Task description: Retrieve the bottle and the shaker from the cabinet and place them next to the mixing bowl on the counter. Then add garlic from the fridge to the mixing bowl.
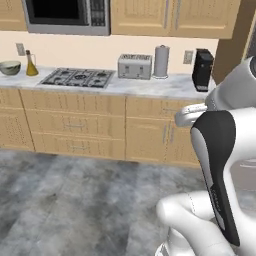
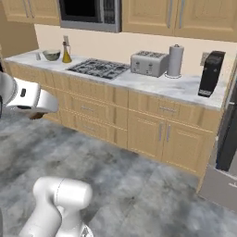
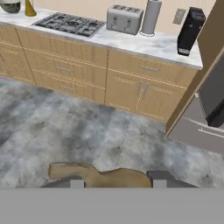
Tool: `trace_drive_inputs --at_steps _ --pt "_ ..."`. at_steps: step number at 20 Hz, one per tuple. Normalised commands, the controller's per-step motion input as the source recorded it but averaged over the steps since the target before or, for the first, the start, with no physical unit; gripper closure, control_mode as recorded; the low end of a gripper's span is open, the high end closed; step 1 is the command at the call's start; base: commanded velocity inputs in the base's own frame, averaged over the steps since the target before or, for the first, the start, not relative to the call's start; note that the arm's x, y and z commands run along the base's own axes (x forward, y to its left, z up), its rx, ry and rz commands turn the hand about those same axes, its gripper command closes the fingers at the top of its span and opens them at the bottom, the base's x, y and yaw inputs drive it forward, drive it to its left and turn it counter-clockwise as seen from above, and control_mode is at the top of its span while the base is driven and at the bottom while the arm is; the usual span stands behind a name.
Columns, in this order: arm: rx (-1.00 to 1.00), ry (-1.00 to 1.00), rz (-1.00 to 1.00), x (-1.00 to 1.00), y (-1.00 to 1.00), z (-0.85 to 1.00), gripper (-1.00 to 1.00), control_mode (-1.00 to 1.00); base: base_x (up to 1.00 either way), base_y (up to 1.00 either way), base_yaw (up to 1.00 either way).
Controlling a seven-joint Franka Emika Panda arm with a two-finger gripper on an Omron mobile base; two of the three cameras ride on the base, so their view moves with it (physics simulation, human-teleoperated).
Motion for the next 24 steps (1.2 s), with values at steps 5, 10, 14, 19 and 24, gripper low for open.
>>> trace_drive_inputs --at_steps 5,10,14,19,24 --pt "0.00 0.00 0.00 0.00 0.00 0.00 1.00 1.00 0.95 1.00 0.02" --pt "0.00 0.00 0.00 0.00 0.00 0.00 1.00 1.00 1.00 1.00 0.00" --pt "0.00 0.00 0.00 0.00 0.00 0.00 1.00 1.00 1.00 1.00 0.00" --pt "0.00 0.00 0.00 0.00 0.00 0.00 1.00 1.00 1.00 1.00 0.00" --pt "0.00 0.00 0.00 0.00 0.00 0.00 1.00 1.00 1.00 0.99 -0.13"
